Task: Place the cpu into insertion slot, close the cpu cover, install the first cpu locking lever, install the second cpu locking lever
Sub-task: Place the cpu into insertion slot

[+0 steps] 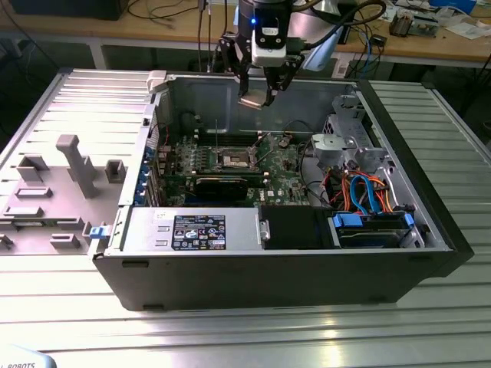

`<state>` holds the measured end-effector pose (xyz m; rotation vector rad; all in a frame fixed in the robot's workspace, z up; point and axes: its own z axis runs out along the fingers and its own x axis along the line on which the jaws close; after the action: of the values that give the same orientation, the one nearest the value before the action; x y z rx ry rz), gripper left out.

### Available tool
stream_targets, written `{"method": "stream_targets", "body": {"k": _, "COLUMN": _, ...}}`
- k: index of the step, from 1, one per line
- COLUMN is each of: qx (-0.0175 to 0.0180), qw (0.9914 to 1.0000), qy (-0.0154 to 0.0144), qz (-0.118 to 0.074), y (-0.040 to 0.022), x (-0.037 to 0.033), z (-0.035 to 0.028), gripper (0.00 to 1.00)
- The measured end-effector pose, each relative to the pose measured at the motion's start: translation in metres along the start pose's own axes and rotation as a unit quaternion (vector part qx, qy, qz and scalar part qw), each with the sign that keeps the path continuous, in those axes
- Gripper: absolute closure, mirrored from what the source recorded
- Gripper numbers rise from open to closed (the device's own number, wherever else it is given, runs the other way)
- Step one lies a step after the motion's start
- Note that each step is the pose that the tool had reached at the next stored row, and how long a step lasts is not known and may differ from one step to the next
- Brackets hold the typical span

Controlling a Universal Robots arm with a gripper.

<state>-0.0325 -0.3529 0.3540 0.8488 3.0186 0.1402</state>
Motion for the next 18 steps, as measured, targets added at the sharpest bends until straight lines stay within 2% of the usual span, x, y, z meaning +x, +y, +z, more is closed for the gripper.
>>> {"method": "stream_targets", "body": {"k": 2, "qx": -0.0004, "qw": 0.99977, "qy": -0.0019, "qz": 0.022, "y": -0.0001, "x": 0.0, "z": 0.0011, "gripper": 0.46}}
{"method": "stream_targets", "body": {"k": 6, "qx": -0.0009, "qw": 0.99884, "qy": -0.0041, "qz": 0.048, "y": -0.0004, "x": 0.0002, "z": 0.0026, "gripper": 0.46}}
{"method": "stream_targets", "body": {"k": 18, "qx": -0.001, "qw": 0.99858, "qy": -0.0045, "qz": 0.053, "y": -0.0016, "x": 0.002, "z": 0.0028, "gripper": 0.46}}
